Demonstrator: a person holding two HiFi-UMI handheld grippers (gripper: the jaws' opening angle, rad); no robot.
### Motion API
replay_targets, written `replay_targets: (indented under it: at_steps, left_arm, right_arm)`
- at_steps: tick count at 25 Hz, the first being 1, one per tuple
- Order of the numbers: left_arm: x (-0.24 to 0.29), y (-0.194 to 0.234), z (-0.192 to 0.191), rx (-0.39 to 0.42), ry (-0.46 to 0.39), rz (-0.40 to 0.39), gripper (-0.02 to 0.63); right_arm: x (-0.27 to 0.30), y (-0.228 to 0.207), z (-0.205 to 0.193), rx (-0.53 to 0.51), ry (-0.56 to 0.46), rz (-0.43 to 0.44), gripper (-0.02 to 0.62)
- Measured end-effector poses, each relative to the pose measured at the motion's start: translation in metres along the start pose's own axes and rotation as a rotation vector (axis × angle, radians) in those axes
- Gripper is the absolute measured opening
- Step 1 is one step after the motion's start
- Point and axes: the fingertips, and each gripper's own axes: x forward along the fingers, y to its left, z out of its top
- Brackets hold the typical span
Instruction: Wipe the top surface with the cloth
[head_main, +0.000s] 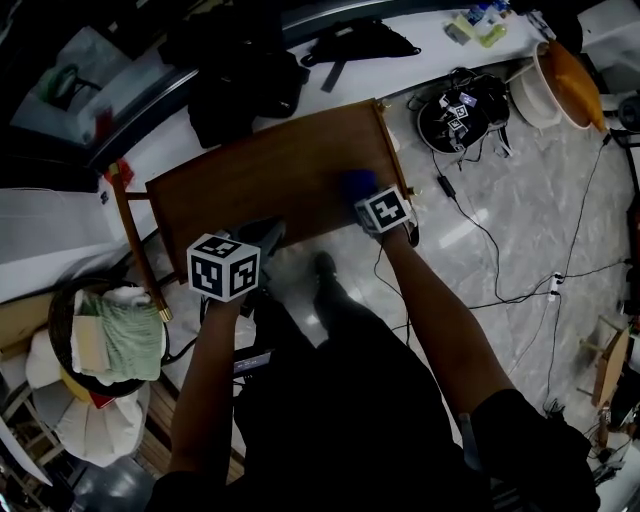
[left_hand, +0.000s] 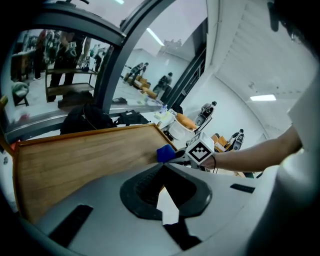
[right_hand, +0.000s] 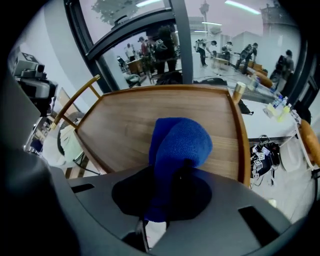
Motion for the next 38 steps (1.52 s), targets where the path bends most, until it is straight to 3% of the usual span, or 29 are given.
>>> replay_targets:
  at_steps: [11,17,23,26,29,33,38]
  left_arm:
    - [0.001,-0.011,0.007,0.003,-0.019,0.032,0.006]
    - [-0.017,-0.010,0.008,-0.007,-0.056,0.080,0.006]
    - [-0.062,-0.008,0.002,-0.039,-0.127,0.155,0.006]
    - [-0.095,0.003,0.004,-0.059,-0.189,0.215,0.006]
    - [-0.127,0.006,0.009,-0.076,-0.252,0.241,0.006]
    - [-0.161,-0.013,0.024,-0.046,-0.342,0.196,0.006]
    - [-0.215,-0.041,0.034,0.079,-0.443,0.133,0.006]
  right_arm:
    - [-0.024,-0.061,-0.021,0.079,0.037,-0.160,0.063]
    - [-0.027,-0.069,-0.027,0.121,0.050,-0.160,0.063]
    - [-0.030,-0.066,-0.032,0.152,0.046,-0.107,0.063]
    - [-0.044,-0.041,0.012,0.126,-0.093,0.000,0.063]
    - [-0.084,0.012,0.065,0.057,-0.286,0.168,0.063]
    - [-0.167,0.098,0.124,0.021,-0.518,0.495,0.063]
    - [-0.279,0.203,0.160,-0.129,-0.757,0.705,0.063]
